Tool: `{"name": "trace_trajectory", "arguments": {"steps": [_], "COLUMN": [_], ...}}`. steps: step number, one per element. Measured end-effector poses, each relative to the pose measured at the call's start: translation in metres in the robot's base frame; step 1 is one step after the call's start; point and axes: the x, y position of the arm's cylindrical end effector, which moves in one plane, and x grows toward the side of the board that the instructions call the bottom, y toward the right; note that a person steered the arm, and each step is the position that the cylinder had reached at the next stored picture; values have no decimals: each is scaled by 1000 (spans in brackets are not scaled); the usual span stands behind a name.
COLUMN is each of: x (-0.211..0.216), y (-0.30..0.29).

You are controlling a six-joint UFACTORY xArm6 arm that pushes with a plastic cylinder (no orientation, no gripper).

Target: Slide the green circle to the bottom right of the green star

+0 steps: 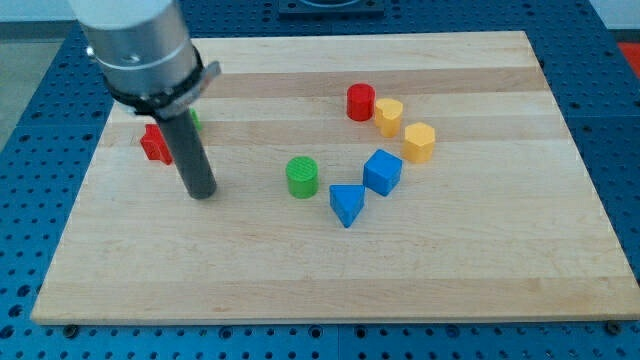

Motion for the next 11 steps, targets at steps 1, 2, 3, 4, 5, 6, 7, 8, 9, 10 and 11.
{"name": "trace_trajectory", "arguments": {"steps": [1, 2, 3, 4, 5, 6, 7, 8, 9, 10, 11], "x": [9, 9, 9, -1, -21, -30, -30, -30, -31, -37, -46], "y": [50, 102, 135, 148, 136, 102, 74, 48, 33, 17, 6]}}
